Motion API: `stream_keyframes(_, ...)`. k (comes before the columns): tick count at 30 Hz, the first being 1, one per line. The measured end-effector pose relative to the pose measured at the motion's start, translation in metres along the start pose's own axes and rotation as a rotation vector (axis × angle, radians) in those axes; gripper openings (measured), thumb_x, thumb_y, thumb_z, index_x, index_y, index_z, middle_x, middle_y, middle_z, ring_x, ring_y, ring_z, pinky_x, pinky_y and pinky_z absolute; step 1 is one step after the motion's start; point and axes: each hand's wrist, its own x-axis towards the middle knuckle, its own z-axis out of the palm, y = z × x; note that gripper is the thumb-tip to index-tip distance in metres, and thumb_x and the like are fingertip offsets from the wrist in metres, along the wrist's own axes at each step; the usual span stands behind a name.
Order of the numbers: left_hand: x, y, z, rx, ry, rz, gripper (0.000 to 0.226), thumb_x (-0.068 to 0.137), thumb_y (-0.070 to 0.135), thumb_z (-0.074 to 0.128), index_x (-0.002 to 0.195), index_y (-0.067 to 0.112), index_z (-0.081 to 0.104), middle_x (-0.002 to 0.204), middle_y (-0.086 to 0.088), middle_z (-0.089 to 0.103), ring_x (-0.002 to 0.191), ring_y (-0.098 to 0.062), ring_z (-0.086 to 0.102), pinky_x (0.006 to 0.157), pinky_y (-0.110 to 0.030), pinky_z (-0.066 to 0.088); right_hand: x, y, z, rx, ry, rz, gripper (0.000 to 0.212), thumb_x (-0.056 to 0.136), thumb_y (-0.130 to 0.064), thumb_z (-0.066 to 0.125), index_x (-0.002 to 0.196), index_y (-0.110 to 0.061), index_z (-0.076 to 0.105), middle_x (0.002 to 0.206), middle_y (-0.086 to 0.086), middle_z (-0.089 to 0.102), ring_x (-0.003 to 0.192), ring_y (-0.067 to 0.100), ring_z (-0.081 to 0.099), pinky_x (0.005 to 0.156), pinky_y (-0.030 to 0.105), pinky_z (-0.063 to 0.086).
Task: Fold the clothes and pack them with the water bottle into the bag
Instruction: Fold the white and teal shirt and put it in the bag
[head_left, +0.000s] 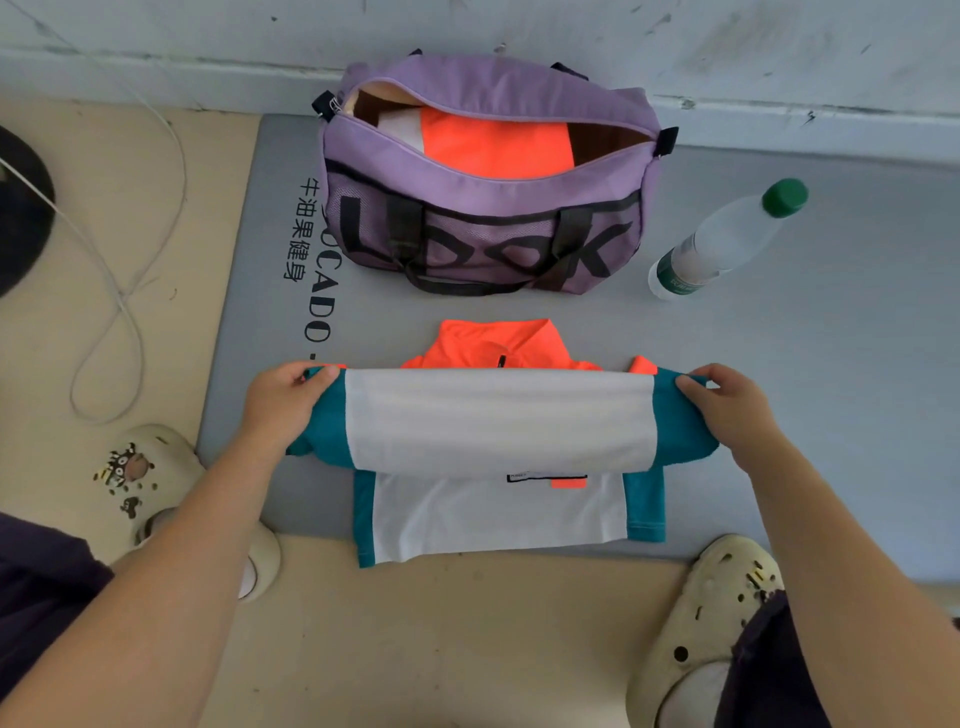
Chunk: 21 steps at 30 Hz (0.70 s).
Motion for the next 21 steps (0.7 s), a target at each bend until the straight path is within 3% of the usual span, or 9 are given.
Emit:
stream_keyframes(4, 0.011, 0.003, 0.012, 0.219, 0.055, 0.1, 0.014, 0.093, 0.031, 0.063, 0.092, 0.02, 0.071, 0.089, 0.002, 0.067, 0.087, -0.023, 0.062, 0.073, -0.033, 0.047, 0.01, -0.005, 0.016, -0.183, 0.02, -0.052, 0.014, 0.092, -0.021, 0.061, 0.098, -0.01, 0.066, 0.101, 0.014, 0.066, 0.086, 0.027, 0.057, 0.072, 0.031, 0.043)
stream_keyframes(8, 0.015, 0.024, 0.03, 0.47, 0.117, 0.282, 0.018, 0.09, 0.026, 0.064, 0.104, 0.016, 0.069, 0.114, -0.007, 0.06, 0.096, -0.027, 0.06, 0.081, -0.039, 0.049, 0.013, -0.024, 0.034, -0.424, 0.217, -0.288, 0.019, 0.091, -0.018, 0.061, 0.107, -0.007, 0.064, 0.11, 0.016, 0.059, 0.112, 0.033, 0.048, 0.087, 0.041, 0.042)
stream_keyframes(10, 0.015, 0.038, 0.046, 0.5, -0.01, 0.413, 0.024, 0.089, 0.029, 0.067, 0.109, 0.016, 0.069, 0.117, -0.003, 0.059, 0.103, -0.024, 0.058, 0.084, -0.038, 0.048, 0.01, -0.04, 0.05, -0.39, 0.18, -0.458, 0.014, 0.089, -0.015, 0.063, 0.1, -0.006, 0.065, 0.102, 0.012, 0.062, 0.105, 0.032, 0.05, 0.082, 0.037, 0.041)
stream_keyframes(12, 0.015, 0.049, 0.063, 0.529, -0.183, 0.494, 0.028, 0.088, 0.028, 0.069, 0.112, 0.013, 0.068, 0.115, -0.004, 0.06, 0.107, -0.023, 0.057, 0.088, -0.037, 0.046, 0.008, -0.05, 0.069, -0.412, 0.016, -0.563, 0.013, 0.087, -0.016, 0.067, 0.097, -0.007, 0.067, 0.097, 0.009, 0.065, 0.099, 0.03, 0.054, 0.081, 0.035, 0.042)
stream_keyframes(15, 0.017, 0.053, 0.081, 0.602, -0.297, 0.439, 0.033, 0.087, 0.03, 0.07, 0.114, 0.012, 0.063, 0.112, -0.007, 0.06, 0.107, -0.026, 0.055, 0.091, -0.04, 0.046, 0.009, -0.054, 0.088, -0.582, -0.203, -0.513, 0.034, 0.086, -0.027, 0.071, 0.115, -0.012, 0.061, 0.11, 0.007, 0.06, 0.107, 0.027, 0.052, 0.089, 0.039, 0.046)
stream_keyframes(18, 0.024, 0.048, 0.084, 0.694, -0.254, 0.325, 0.035, 0.086, 0.038, 0.069, 0.106, 0.011, 0.057, 0.109, -0.01, 0.057, 0.103, -0.03, 0.054, 0.086, -0.042, 0.046, 0.014, -0.051, 0.092, -0.686, -0.189, -0.428, 0.045, 0.086, -0.033, 0.07, 0.123, -0.015, 0.054, 0.116, 0.009, 0.053, 0.114, 0.028, 0.048, 0.09, 0.042, 0.047)
stream_keyframes(21, 0.033, 0.046, 0.081, 0.805, -0.276, 0.269, 0.038, 0.084, 0.047, 0.069, 0.096, 0.012, 0.059, 0.106, -0.01, 0.052, 0.101, -0.029, 0.052, 0.083, -0.041, 0.047, 0.017, -0.049, 0.09, -0.772, -0.144, -0.388, 0.044, 0.084, -0.036, 0.071, 0.117, -0.014, 0.052, 0.114, 0.01, 0.053, 0.114, 0.03, 0.046, 0.081, 0.04, 0.044)
